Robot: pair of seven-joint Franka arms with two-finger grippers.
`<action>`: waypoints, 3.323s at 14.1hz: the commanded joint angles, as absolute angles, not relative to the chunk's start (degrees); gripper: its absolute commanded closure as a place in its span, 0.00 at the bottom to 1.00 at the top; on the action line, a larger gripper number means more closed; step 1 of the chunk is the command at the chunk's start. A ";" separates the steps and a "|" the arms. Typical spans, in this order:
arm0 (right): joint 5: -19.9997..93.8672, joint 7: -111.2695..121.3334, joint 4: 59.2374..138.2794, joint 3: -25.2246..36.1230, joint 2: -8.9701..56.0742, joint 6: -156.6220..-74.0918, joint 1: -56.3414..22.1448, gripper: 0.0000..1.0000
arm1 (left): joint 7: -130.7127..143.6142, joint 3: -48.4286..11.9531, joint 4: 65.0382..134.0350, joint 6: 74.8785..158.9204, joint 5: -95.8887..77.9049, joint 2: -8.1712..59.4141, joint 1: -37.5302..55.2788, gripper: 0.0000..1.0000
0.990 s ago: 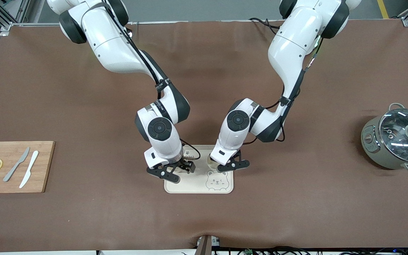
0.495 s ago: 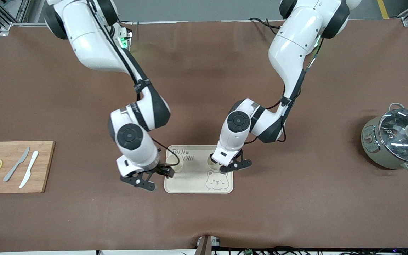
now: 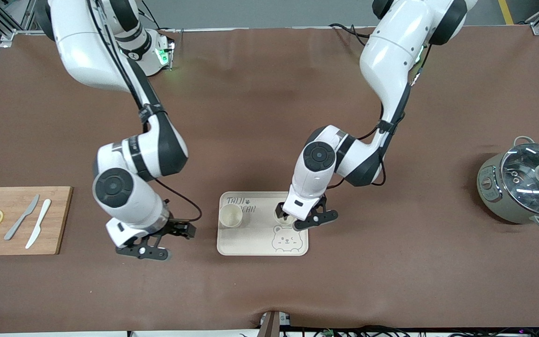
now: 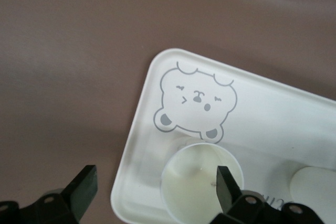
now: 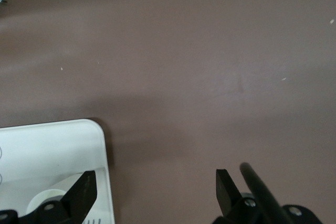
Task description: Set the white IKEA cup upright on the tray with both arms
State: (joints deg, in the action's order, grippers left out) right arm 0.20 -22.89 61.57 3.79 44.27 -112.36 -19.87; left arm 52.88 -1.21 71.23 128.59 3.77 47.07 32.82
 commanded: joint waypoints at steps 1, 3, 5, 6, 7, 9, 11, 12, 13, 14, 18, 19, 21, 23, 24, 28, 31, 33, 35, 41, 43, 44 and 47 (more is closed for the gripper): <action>1.58 -16.28 62.93 2.55 40.96 -109.27 -15.83 0.00 | 51.95 1.83 72.33 122.37 4.13 40.63 32.96 0.00; 1.58 -14.95 63.10 2.64 39.30 -106.88 -13.90 0.00 | 45.91 3.77 72.42 118.67 4.04 37.28 32.87 0.00; 1.58 -13.11 65.55 2.72 36.32 -105.82 -12.57 0.00 | 38.27 5.09 72.42 113.67 3.78 34.64 30.34 0.00; 1.58 -12.40 67.39 2.72 34.47 -105.91 -11.61 0.00 | 33.97 5.18 72.60 111.90 3.95 33.41 28.41 0.00; 1.58 -12.31 69.15 2.64 32.63 -105.82 -10.91 0.00 | 29.58 5.19 72.68 111.36 4.04 32.35 26.82 0.00; 1.58 -12.30 72.84 2.72 28.58 -105.73 -9.50 0.00 | 21.14 4.92 74.17 110.75 3.26 29.98 22.35 0.00; 1.58 -11.17 75.92 2.72 24.98 -105.47 -8.00 0.00 | 14.71 3.70 74.62 110.57 2.21 29.01 18.30 0.00; 1.58 -9.77 77.85 2.64 22.87 -105.38 -7.48 0.00 | 12.94 3.52 74.88 110.57 0.37 28.05 16.37 0.00; 1.67 -8.80 79.79 2.64 21.02 -105.38 -6.51 0.00 | 11.61 3.52 75.06 110.22 -0.61 27.25 14.78 0.00; 1.76 -8.18 82.07 2.64 18.83 -105.55 -5.89 0.00 | 9.08 3.52 75.67 108.56 -0.70 25.94 13.72 0.00; 2.37 -5.19 88.41 2.72 11.27 -105.47 -3.70 0.00 | -2.72 3.60 77.96 103.63 -3.78 20.93 8.79 0.00; 2.37 -4.66 90.16 2.72 9.42 -105.56 -3.26 0.00 | -2.64 3.60 78.13 102.40 -3.78 20.13 8.62 0.00; 2.63 -3.00 94.20 2.81 5.29 -105.82 -2.38 0.00 | -2.46 3.87 80.49 101.52 -3.78 17.25 8.44 0.00; 2.72 -2.64 97.28 2.90 1.95 -105.82 -2.29 0.00 | -2.46 4.04 84.62 101.86 -3.78 13.20 8.44 0.00; 2.72 -2.20 98.60 2.99 0.63 -105.82 -2.29 0.00 | -1.94 4.04 84.46 101.52 -3.95 12.40 8.35 0.00; 2.64 -0.36 105.28 3.08 -5.70 -105.29 -2.37 0.00 | -1.41 3.60 83.67 99.42 -3.87 9.86 8.53 0.00; 2.02 3.15 103.11 3.16 -5.54 -102.06 -2.11 0.00 | -2.02 3.43 84.11 90.55 -3.34 5.90 8.00 0.00; 2.02 3.43 99.25 3.16 -3.79 -100.90 -0.62 0.00 | -2.28 3.52 85.77 87.29 -3.08 2.48 8.00 0.00; 2.11 3.34 95.99 3.16 -2.81 -98.89 0.35 0.00 | -2.37 3.52 90.50 87.01 -2.99 -2.61 7.91 0.00; 0.45 3.07 90.28 2.90 -1.94 -96.16 -0.53 0.00 | -2.37 2.90 95.62 88.15 -0.62 -7.38 7.91 0.00; -0.61 2.99 86.07 2.81 0.42 -92.57 -1.31 0.00 | -2.37 2.90 95.54 89.11 -0.44 -6.95 7.82 0.00; -0.88 2.90 83.00 2.81 2.18 -90.29 -1.84 0.00 | -2.37 2.90 95.54 89.64 -0.44 -6.77 7.91 0.00; -0.79 2.73 82.44 2.81 2.72 -89.74 -1.85 0.00 | -2.29 2.73 95.80 89.65 -0.44 -7.20 8.00 0.00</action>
